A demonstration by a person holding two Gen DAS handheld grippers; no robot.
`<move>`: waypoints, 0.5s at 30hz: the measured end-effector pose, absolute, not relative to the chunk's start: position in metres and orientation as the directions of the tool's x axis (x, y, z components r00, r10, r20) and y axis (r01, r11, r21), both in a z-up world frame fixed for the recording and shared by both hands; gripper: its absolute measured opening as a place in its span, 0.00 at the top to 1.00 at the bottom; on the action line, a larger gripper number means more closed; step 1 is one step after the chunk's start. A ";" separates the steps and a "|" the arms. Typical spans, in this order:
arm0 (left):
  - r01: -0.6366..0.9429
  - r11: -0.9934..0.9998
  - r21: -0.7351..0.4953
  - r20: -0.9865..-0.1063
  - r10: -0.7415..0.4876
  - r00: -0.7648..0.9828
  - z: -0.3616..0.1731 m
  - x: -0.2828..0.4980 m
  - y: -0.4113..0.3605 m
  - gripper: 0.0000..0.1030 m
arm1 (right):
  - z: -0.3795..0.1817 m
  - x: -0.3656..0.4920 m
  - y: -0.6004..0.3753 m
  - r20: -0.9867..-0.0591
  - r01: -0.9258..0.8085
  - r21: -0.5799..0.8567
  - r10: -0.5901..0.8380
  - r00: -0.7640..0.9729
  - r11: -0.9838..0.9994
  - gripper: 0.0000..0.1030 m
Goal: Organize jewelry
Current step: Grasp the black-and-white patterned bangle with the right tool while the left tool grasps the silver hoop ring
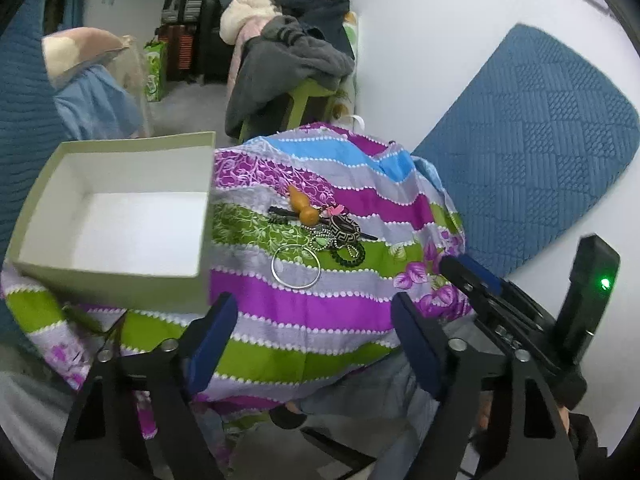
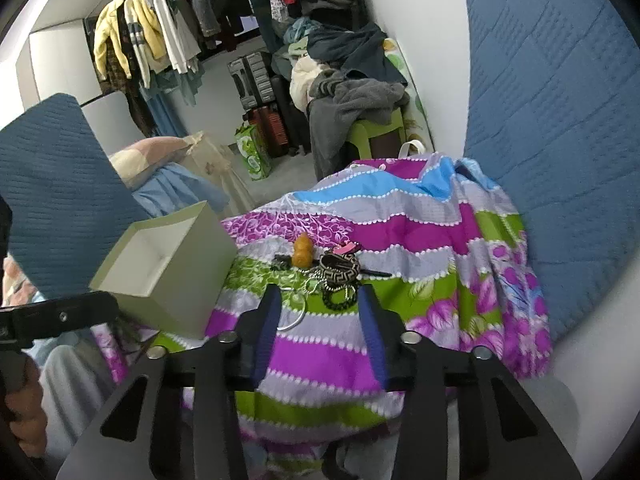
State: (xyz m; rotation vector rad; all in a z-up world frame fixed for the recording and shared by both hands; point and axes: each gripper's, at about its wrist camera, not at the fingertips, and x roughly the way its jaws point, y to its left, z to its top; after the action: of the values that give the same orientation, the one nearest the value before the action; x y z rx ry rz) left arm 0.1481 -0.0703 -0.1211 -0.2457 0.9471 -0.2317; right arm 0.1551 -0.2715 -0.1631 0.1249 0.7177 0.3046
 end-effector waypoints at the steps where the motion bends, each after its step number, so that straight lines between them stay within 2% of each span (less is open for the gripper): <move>1: 0.094 0.948 -0.305 -0.769 -0.303 0.563 -0.124 0.152 -0.073 0.33 | -0.168 0.160 -0.271 -0.631 -0.237 0.214 0.319 0.707 0.948 0.72; 7: 0.120 0.961 -0.248 -0.788 -0.273 0.552 -0.154 0.183 -0.097 0.35 | -0.199 0.204 -0.274 -0.655 -0.245 0.224 0.332 0.679 0.943 0.74; 10: 0.112 0.962 -0.247 -0.812 -0.269 0.519 -0.174 0.201 -0.102 0.45 | -0.216 0.227 -0.277 -0.678 -0.247 0.274 0.368 0.637 0.930 0.74; 13: 0.087 0.965 -0.249 -0.834 -0.259 0.486 -0.197 0.219 -0.103 0.46 | -0.232 0.247 -0.278 -0.714 -0.239 0.279 0.367 0.596 0.930 0.73; 15: 0.072 0.971 -0.228 -0.847 -0.234 0.477 -0.209 0.228 -0.103 0.53 | -0.240 0.257 -0.278 -0.728 -0.236 0.285 0.370 0.577 0.929 0.73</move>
State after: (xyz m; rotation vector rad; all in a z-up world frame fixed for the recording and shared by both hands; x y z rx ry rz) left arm 0.2276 -0.1034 -0.2088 -0.1695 1.0581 -0.1883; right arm 0.2572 -0.2776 -0.2402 0.1635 0.8885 0.3563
